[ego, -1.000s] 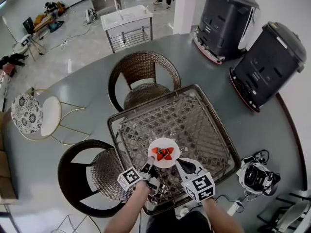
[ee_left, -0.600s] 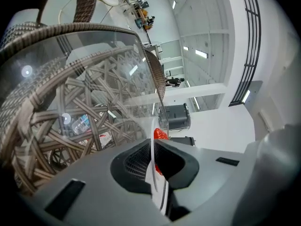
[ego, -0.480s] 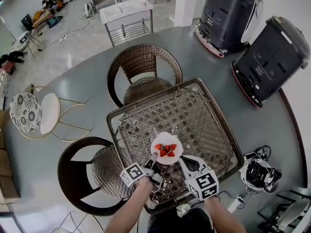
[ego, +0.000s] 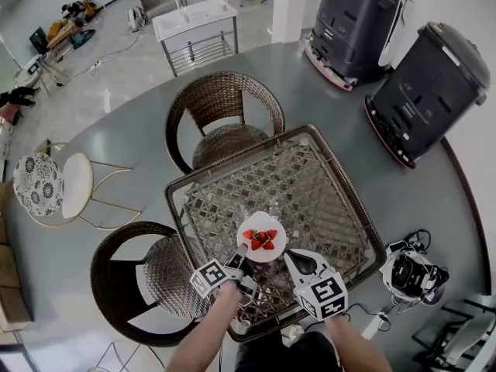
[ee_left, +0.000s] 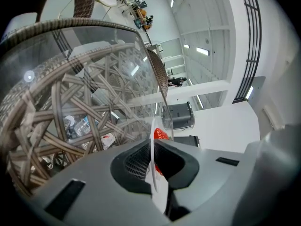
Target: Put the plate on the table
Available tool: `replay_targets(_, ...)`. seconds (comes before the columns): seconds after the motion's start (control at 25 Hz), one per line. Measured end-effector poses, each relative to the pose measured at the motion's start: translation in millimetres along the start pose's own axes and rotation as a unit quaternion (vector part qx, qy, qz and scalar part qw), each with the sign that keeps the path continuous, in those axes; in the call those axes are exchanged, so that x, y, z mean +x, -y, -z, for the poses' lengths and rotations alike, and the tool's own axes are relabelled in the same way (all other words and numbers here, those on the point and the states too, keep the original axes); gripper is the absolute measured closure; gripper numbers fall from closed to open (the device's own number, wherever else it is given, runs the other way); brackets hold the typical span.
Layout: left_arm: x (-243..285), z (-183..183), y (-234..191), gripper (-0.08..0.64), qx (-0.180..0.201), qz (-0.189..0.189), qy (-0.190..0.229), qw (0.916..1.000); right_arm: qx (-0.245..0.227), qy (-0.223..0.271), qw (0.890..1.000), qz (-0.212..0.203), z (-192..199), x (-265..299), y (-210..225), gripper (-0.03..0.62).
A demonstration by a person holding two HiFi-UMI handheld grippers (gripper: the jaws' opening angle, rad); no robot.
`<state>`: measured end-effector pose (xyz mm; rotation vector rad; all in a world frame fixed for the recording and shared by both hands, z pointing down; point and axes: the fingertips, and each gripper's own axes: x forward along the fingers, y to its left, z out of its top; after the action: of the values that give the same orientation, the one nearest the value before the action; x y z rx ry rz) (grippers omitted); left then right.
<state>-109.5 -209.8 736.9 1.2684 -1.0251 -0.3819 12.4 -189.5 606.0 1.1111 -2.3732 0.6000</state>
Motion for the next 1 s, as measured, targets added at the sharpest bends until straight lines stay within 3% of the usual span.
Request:
replay_targets(0.52,2.2,0.7,-7.9,0.540,0.048,-0.052,-0.009,0.9974,0.005,0.003,1.000,0.004,0.4,-5.1,1.7,0.588)
replay_targets(0.68,1.9,0.0,-10.0,0.531,0.082,-0.095,-0.007,0.9920,0.007,0.003,1.000,0.007,0.2,-8.2,4.0,0.588)
replay_targets(1.0,5.1,-2.9,-11.1,0.514,0.141,-0.144,-0.008,0.9794,0.011,0.002,1.000,0.012,4.6,-12.6,6.5,0.588)
